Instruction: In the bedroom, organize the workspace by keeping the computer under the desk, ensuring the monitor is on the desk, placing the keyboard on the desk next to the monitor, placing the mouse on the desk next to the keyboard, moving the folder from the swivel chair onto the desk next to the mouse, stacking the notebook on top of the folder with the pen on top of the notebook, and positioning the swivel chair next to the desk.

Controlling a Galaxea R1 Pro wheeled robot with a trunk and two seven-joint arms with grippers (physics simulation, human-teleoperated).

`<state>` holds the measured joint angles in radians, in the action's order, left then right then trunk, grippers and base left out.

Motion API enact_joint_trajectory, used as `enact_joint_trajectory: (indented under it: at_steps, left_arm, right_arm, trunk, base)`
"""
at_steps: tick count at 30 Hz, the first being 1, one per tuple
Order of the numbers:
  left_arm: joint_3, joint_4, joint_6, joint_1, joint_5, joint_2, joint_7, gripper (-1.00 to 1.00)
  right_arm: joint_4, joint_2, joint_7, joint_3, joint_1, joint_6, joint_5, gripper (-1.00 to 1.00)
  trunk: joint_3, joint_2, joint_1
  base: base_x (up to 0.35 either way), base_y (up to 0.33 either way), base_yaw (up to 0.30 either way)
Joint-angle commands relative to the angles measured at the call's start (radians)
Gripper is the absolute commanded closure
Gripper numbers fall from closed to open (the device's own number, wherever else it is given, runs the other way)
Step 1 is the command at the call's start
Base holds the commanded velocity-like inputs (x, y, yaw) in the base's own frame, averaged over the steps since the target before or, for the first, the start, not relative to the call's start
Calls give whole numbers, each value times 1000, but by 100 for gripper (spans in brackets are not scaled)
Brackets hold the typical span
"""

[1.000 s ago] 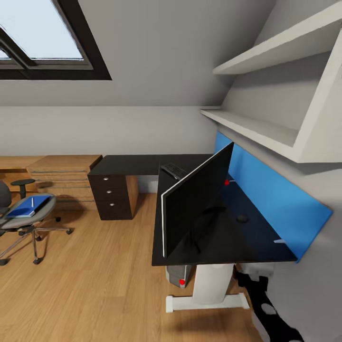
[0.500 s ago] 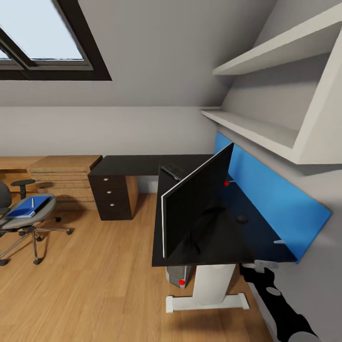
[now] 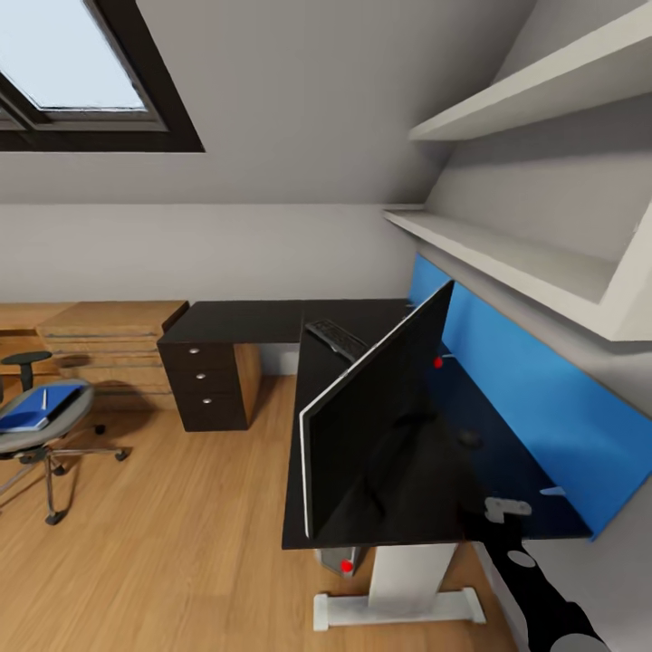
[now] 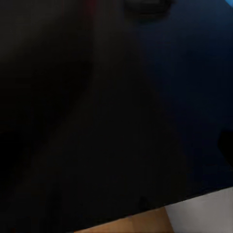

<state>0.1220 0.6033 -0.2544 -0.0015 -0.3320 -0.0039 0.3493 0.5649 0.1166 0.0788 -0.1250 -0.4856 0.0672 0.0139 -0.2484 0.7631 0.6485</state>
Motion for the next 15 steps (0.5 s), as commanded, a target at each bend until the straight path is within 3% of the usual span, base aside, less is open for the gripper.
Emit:
enact_joint_trajectory:
  at_steps: [1,11,15]
  left_arm:
    - [6,1,-5,0,-10,1,7,-100]
    - [-5,7,-36,0,-16,9,8,-100]
    - [-41,24,-62,0,-24,23,-1,-100]
  right_arm:
    - [-1,0,2,-1,-1,6,1,-100]
    - [-3,1,2,-1,-1,31,1,-100]
    - [-3,4,2,-4,-1,30,1,-100]
  trunk:
    - [-1,1,1]
    - [-1,1,1]
    - [-1,1,1]
  base:
    - [323,-87,0]
    - [258,-85,0]
    - [127,-21,0]
